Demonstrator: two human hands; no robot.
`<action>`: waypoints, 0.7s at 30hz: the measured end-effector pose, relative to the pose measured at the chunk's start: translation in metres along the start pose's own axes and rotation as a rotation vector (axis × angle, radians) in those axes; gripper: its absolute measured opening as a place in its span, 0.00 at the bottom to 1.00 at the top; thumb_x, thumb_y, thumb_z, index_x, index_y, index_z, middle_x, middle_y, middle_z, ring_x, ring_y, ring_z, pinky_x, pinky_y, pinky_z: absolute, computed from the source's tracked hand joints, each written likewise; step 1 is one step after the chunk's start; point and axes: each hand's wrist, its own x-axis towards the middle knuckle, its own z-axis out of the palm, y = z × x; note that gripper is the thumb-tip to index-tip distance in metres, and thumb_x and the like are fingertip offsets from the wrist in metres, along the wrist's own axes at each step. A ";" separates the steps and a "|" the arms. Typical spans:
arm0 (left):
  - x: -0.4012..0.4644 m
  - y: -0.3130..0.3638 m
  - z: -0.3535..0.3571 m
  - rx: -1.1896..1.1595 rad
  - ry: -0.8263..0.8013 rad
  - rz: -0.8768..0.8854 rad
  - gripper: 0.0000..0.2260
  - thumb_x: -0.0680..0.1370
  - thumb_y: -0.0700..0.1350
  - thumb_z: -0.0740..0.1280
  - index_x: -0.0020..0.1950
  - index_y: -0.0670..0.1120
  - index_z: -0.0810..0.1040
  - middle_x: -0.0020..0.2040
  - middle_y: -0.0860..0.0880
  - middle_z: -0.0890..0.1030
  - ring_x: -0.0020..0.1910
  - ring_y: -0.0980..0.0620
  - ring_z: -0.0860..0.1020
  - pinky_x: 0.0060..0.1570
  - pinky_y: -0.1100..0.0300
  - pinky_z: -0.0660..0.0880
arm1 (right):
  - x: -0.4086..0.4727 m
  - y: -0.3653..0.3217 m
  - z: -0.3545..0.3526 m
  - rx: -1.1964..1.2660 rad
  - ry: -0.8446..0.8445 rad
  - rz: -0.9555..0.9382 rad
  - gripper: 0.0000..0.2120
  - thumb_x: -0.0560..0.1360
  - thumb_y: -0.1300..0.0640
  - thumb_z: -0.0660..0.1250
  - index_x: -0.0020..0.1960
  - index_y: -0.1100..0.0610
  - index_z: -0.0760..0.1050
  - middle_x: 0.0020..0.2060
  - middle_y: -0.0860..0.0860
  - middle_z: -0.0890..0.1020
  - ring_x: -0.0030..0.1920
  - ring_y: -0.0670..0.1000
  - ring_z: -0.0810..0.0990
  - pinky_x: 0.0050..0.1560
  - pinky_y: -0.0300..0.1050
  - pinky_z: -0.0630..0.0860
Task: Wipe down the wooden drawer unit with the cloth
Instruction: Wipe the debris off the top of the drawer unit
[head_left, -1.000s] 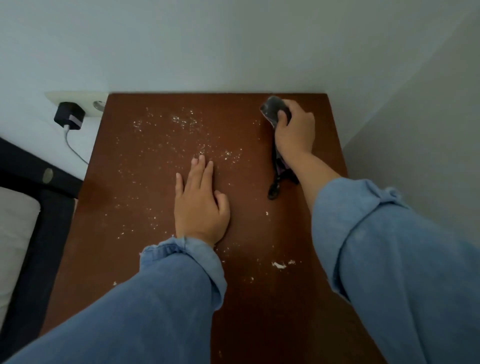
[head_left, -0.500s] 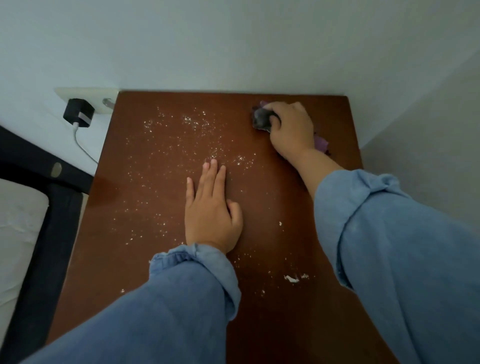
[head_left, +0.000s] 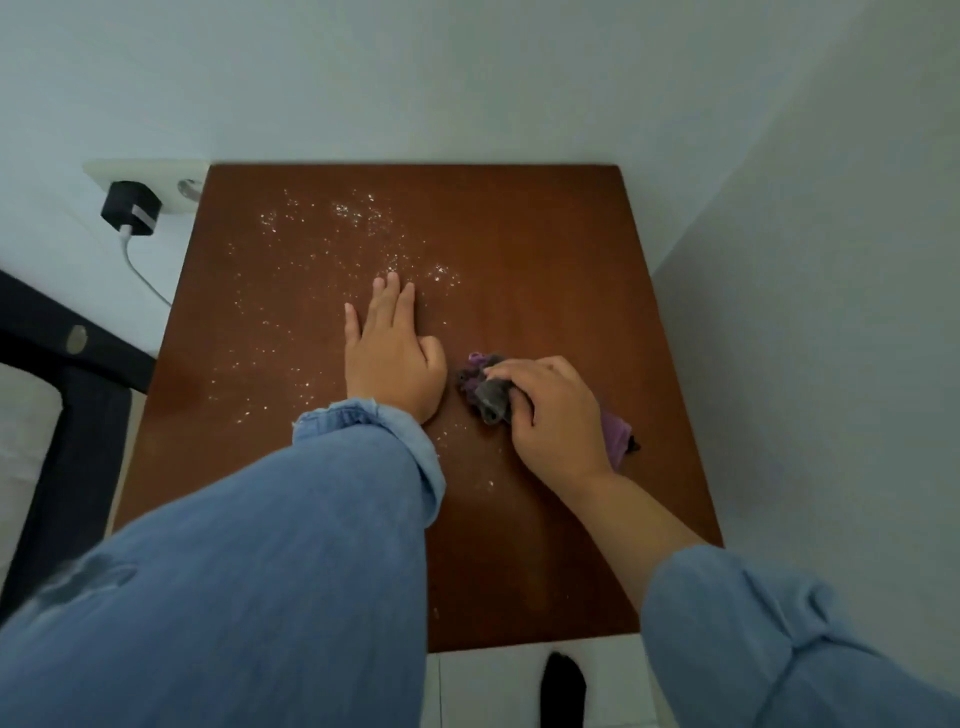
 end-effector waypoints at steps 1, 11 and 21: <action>0.001 -0.001 0.000 -0.003 0.001 0.000 0.30 0.73 0.47 0.50 0.76 0.43 0.61 0.78 0.46 0.58 0.77 0.51 0.52 0.75 0.49 0.42 | -0.008 -0.002 -0.001 0.002 -0.004 0.000 0.16 0.71 0.62 0.58 0.53 0.53 0.80 0.49 0.46 0.83 0.50 0.48 0.75 0.50 0.33 0.68; -0.012 0.004 -0.009 -0.040 0.003 0.046 0.28 0.75 0.45 0.55 0.76 0.40 0.60 0.76 0.44 0.61 0.77 0.49 0.55 0.76 0.48 0.47 | -0.098 -0.023 -0.011 0.076 0.024 0.033 0.17 0.70 0.60 0.55 0.50 0.54 0.81 0.47 0.47 0.83 0.49 0.48 0.77 0.49 0.35 0.73; -0.037 -0.030 -0.038 0.045 -0.034 0.067 0.27 0.77 0.45 0.54 0.76 0.41 0.59 0.77 0.44 0.59 0.77 0.49 0.53 0.75 0.47 0.46 | -0.057 -0.032 -0.031 0.449 -0.101 0.467 0.15 0.76 0.64 0.61 0.53 0.49 0.80 0.50 0.48 0.83 0.48 0.46 0.78 0.49 0.39 0.74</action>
